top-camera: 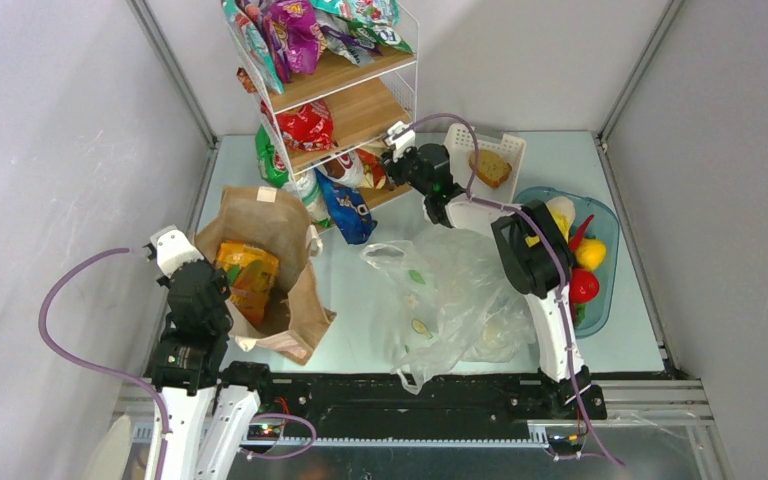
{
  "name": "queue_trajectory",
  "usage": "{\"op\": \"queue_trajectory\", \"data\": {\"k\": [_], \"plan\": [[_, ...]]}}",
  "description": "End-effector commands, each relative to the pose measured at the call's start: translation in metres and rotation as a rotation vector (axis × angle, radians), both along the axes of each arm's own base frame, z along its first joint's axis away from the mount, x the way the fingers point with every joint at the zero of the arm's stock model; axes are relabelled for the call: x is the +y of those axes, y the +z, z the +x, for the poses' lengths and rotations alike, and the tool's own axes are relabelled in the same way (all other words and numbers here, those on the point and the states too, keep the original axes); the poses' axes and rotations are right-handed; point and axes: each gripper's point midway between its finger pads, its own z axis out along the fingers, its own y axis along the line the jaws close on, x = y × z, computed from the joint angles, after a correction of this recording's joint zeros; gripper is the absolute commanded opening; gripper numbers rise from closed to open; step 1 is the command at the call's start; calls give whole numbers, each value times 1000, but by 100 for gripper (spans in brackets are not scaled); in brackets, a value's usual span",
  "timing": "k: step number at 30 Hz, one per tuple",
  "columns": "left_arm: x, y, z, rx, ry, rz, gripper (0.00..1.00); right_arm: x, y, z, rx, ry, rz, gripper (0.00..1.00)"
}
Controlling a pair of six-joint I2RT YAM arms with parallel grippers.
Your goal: Untie the knot of the grocery bags and take out the mixed food
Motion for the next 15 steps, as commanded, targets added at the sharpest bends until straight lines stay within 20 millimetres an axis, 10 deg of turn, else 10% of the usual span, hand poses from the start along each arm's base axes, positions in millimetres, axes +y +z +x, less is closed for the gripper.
{"op": "queue_trajectory", "data": {"k": [1,15], "plan": [[-3,24,8,-128,-11,-27,0,-3,62,-16,-86,17,65,50],[-3,24,8,-127,-14,-27,0,-11,104,-69,-82,83,177,86]]}}
